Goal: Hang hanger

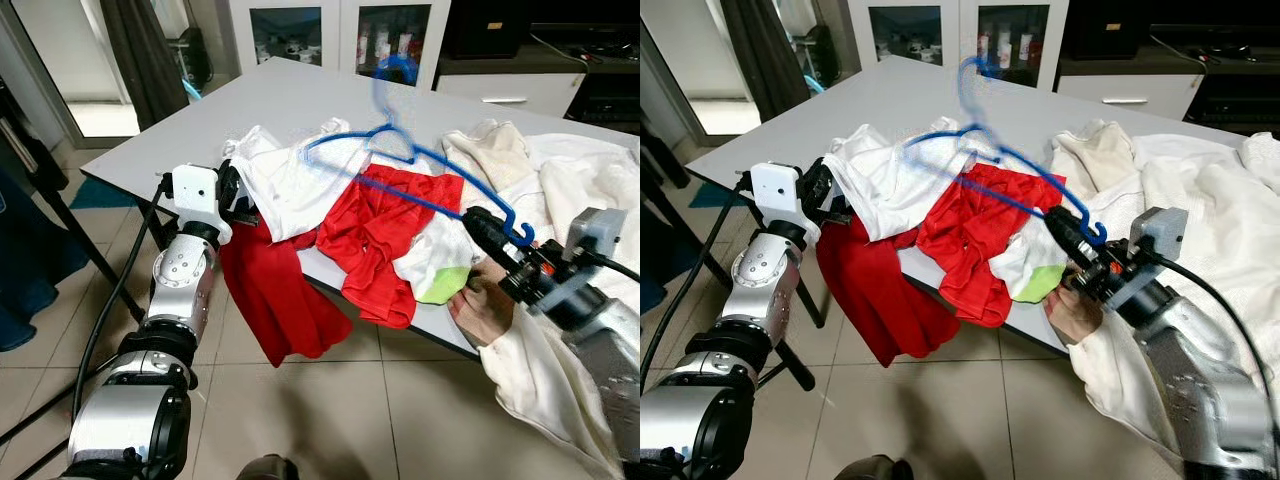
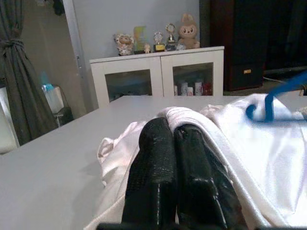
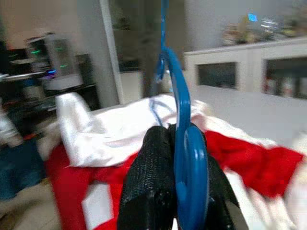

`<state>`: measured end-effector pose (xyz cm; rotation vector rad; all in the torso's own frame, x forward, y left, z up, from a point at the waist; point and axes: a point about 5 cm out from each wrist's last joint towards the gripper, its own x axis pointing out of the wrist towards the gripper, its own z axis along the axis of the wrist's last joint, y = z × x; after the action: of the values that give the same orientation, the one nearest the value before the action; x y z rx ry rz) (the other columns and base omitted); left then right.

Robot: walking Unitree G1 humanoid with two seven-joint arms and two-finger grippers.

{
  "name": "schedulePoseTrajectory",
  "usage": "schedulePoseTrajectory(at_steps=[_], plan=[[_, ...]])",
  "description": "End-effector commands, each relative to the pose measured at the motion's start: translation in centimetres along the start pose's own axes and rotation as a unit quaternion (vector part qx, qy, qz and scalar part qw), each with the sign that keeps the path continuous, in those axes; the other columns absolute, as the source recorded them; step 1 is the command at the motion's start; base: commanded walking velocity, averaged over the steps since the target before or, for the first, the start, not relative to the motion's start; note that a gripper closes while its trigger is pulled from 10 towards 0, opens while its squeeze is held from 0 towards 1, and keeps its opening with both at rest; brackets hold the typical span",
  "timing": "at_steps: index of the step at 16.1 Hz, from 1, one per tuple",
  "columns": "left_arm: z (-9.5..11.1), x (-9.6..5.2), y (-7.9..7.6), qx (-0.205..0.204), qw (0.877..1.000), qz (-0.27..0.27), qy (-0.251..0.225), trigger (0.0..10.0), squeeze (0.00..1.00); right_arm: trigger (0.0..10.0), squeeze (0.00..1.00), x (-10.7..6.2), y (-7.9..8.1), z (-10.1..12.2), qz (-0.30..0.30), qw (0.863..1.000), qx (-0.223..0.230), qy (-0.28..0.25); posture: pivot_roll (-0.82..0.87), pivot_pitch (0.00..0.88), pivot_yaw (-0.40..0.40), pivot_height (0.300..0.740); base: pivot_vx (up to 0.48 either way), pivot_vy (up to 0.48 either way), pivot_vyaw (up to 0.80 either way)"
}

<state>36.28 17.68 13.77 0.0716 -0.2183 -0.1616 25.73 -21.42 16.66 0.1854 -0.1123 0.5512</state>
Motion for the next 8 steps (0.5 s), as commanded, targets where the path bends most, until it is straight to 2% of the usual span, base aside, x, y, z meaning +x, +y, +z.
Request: schedulePoseTrajectory(at_steps=[1,4,5,6,8], plan=[[-0.5,-0.3,0.0,0.001,1.000,0.003,0.009,10.0,0.00,10.0,0.00,0.3,-0.5,-0.3,-0.026,1.000,-0.008,-0.004,0.07,0.000,0.055,0.740,0.000,0.000,0.00],[-0.8,-0.5,-0.5,-0.006,1.000,0.002,0.012,10.0,0.00,10.0,0.00,1.2,-0.6,-1.7,-0.070,0.997,0.004,-0.013,0.08,0.000,0.049,0.740,0.000,0.000,0.00],[-0.9,-0.6,-0.7,-0.007,1.000,0.002,0.013,10.0,0.00,10.0,0.00,1.7,-0.3,-2.5,-0.077,0.997,0.007,-0.014,0.08,0.000,0.046,0.740,0.000,0.000,0.00],[-1.1,-0.6,-0.7,-0.007,1.000,0.002,0.015,10.0,0.00,10.0,0.00,2.5,0.7,-3.6,-0.075,0.997,0.002,-0.009,0.08,0.000,0.042,0.740,0.000,0.000,0.00],[-1.1,-0.6,-0.7,-0.007,1.000,0.004,0.016,10.0,0.00,10.0,0.00,2.8,1.2,-3.9,-0.069,0.998,0.001,-0.010,0.09,0.000,0.040,0.740,0.000,0.000,0.00]])
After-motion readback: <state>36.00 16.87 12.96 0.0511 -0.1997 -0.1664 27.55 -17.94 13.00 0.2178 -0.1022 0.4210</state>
